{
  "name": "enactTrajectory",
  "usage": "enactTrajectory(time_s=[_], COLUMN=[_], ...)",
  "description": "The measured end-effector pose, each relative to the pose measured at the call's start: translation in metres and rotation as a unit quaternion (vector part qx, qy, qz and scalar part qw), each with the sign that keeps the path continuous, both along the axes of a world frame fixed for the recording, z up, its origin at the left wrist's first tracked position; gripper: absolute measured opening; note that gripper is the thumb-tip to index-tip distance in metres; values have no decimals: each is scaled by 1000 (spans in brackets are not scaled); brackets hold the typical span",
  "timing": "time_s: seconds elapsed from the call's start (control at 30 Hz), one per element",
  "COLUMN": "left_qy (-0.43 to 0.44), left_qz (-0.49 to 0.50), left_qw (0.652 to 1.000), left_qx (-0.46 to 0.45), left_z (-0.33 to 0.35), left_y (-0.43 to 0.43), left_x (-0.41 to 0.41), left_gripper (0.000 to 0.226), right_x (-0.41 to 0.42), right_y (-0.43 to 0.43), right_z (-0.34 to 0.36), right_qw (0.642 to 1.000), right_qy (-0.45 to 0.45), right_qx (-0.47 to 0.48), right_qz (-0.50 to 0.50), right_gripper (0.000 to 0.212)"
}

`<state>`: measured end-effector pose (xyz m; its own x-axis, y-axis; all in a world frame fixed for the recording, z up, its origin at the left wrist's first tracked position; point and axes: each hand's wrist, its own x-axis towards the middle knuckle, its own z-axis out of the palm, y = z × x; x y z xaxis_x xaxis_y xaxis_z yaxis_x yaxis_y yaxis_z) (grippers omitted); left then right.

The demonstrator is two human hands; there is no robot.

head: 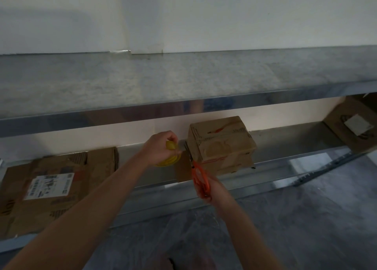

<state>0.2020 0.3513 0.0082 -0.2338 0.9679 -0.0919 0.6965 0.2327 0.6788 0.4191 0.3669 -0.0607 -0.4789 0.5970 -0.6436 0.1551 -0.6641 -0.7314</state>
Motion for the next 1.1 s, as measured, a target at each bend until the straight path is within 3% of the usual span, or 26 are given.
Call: enactTrajectory(time_s=[0.17, 0.3, 0.4, 0.57, 0.67, 0.73, 0.9, 1.0, 1.03, 1.1], left_qy=[4, 10, 8, 10, 9, 8, 7, 5, 4, 0], left_qz=[-1, -8, -14, -14, -8, -2, 5, 15, 18, 29], left_qw=[1000, 1000, 1000, 1000, 1000, 1000, 1000, 999, 999, 999], left_qx=[-2, 5, 6, -2, -10, -14, -22, -30, -30, -25], left_z=[1, 1, 0, -4, -7, -10, -16, -15, -15, -14], left_y=[-1, -1, 0, -1, 0, 0, 2, 4, 4, 5], left_x=[0, 1, 2, 3, 1, 0, 3, 8, 10, 13], left_gripper=[33, 34, 34, 36, 34, 35, 35, 34, 33, 32], right_x=[-1, 0, 5, 12, 22, 37, 79, 98, 104, 114], right_y=[0, 2, 1, 0, -5, -14, -25, 0, 12, 39], right_z=[-5, -9, 0, 6, 16, 29, 66, 78, 79, 78], right_qw=[999, 997, 990, 956, 894, 841, 722, 619, 608, 622], right_qy=[-14, -48, -81, -184, -280, -330, -371, -404, -401, -394], right_qx=[0, 46, 118, 224, 329, 406, 581, 673, 685, 677], right_qz=[-45, -32, -6, 48, 121, 141, 55, -5, -11, 0], right_gripper=[9, 26, 11, 15, 41, 41, 46, 34, 30, 29])
